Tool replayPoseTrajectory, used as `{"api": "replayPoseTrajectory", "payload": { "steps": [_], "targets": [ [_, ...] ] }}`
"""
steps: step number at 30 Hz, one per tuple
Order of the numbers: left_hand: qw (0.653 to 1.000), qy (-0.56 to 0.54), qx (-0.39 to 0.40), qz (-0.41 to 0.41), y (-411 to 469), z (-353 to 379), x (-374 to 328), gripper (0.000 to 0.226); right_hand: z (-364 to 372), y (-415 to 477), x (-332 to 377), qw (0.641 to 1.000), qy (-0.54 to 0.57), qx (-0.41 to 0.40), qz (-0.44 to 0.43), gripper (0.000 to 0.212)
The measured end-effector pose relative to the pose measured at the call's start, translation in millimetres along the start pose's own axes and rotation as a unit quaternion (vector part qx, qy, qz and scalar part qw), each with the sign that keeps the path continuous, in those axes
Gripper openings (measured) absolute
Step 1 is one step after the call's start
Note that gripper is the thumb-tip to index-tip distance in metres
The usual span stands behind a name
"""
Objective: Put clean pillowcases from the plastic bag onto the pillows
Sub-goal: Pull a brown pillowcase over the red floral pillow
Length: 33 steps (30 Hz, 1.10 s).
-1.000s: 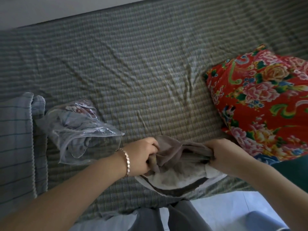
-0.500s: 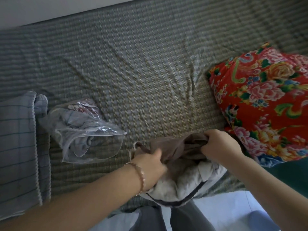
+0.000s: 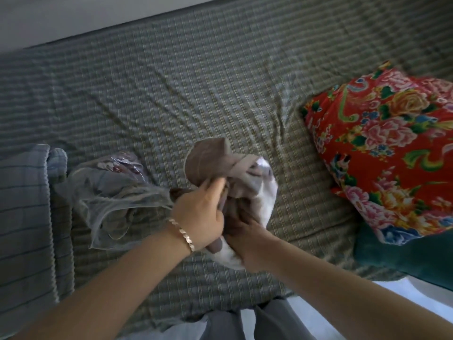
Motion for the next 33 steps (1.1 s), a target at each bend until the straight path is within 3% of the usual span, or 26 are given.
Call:
{"api": "replayPoseTrajectory", "payload": {
  "steps": [2,4,6,8,10,13,16,18,21,25,27,30,33],
  "targets": [
    [0.995,0.02,-0.035,-0.091,7,-8,29,0.043,12,9,-8,0.995,-0.071,0.064,0.026,0.064],
    [0.979,0.008,-0.006,-0.205,14,-6,64,0.037,12,9,-21,0.997,-0.047,0.009,0.054,0.053],
    [0.971,0.006,-0.004,-0.241,21,-3,82,0.042,7,2,-32,0.994,0.025,-0.071,0.082,0.051],
    [0.974,0.093,0.018,-0.205,29,2,84,0.051,-3,-3,-39,0.983,0.017,-0.164,0.081,0.052],
    [0.969,0.165,0.079,-0.166,36,17,80,0.062,4,-11,-49,0.98,0.027,-0.165,0.109,0.061],
    [0.971,0.153,0.148,-0.105,49,45,61,0.064,14,-36,-69,0.975,0.022,-0.187,0.116,0.077],
    [0.97,0.101,0.199,-0.099,61,77,29,0.07,18,-74,-130,0.941,0.024,-0.25,0.225,0.075],
    [0.967,0.08,0.215,-0.114,71,93,11,0.072,8,-104,-184,0.904,0.028,-0.229,0.359,0.079],
    [0.968,0.054,0.197,-0.145,100,116,-21,0.072,-9,-137,-278,0.851,0.059,-0.113,0.509,0.096],
    [0.956,-0.032,0.21,-0.204,127,153,-66,0.069,-2,-144,-361,0.802,0.133,0.016,0.582,0.135],
    [0.955,-0.046,0.201,-0.212,134,165,-79,0.067,15,-138,-368,0.816,0.092,0.06,0.567,0.14],
    [0.954,-0.041,0.186,-0.231,152,176,-90,0.061,26,-124,-381,0.858,-0.034,0.025,0.513,0.118],
    [0.953,-0.013,0.161,-0.256,161,171,-79,0.056,24,-109,-393,0.891,-0.055,-0.097,0.441,0.062]
  ]
}}
Point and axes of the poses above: each hand's wrist, its own y-axis towards the middle knuckle, its own z-axis out of the palm, x = y × z, the point moved 6 cm from there along y, towards the middle knuckle, and after that the axes turned 5 degrees about -x, right-handed, at the moved point
